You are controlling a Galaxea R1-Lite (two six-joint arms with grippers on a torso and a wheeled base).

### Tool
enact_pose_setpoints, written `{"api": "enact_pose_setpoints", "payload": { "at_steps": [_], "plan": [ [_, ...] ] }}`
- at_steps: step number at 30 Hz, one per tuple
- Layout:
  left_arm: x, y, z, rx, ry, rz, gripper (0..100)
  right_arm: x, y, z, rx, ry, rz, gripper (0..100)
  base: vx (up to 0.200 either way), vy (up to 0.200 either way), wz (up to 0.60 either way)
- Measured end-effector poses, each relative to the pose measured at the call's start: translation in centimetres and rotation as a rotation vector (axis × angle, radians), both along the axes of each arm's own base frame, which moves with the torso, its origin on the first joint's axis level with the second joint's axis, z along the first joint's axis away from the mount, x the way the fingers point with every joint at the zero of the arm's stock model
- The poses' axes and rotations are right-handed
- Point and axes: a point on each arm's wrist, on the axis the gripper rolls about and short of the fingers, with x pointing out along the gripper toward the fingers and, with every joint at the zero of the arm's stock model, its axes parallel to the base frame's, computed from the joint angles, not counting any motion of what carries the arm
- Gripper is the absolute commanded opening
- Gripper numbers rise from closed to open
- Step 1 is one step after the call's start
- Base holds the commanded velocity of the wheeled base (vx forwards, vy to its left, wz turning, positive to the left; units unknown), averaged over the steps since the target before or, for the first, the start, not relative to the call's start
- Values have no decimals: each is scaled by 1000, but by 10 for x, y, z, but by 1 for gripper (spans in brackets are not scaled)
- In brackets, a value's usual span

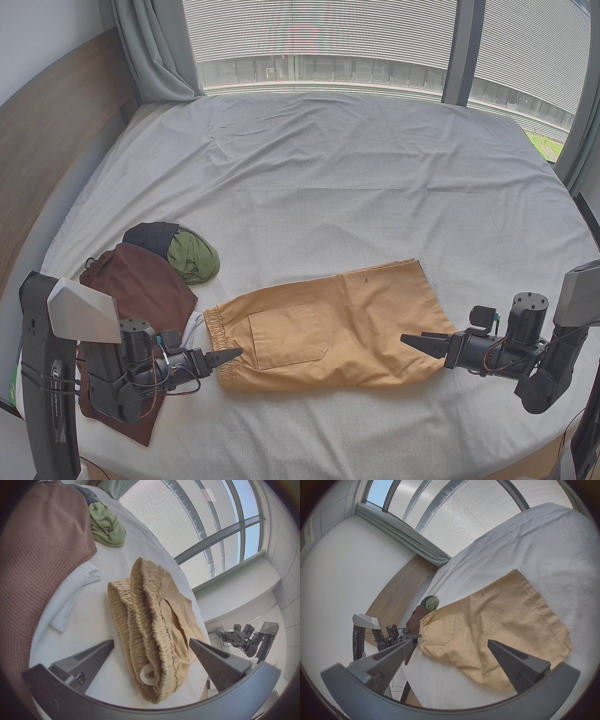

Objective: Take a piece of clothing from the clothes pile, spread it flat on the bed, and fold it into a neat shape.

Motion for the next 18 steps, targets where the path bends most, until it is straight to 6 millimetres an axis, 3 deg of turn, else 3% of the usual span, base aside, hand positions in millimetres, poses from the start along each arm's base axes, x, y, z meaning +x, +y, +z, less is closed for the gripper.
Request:
{"api": "enact_pose_setpoints", "payload": {
  "at_steps": [18],
  "plan": [
    [8, -20, -6, -49, 61, 88, 100, 0, 0, -3, -4, 12, 1, 100, 0, 0, 0]
  ]
}}
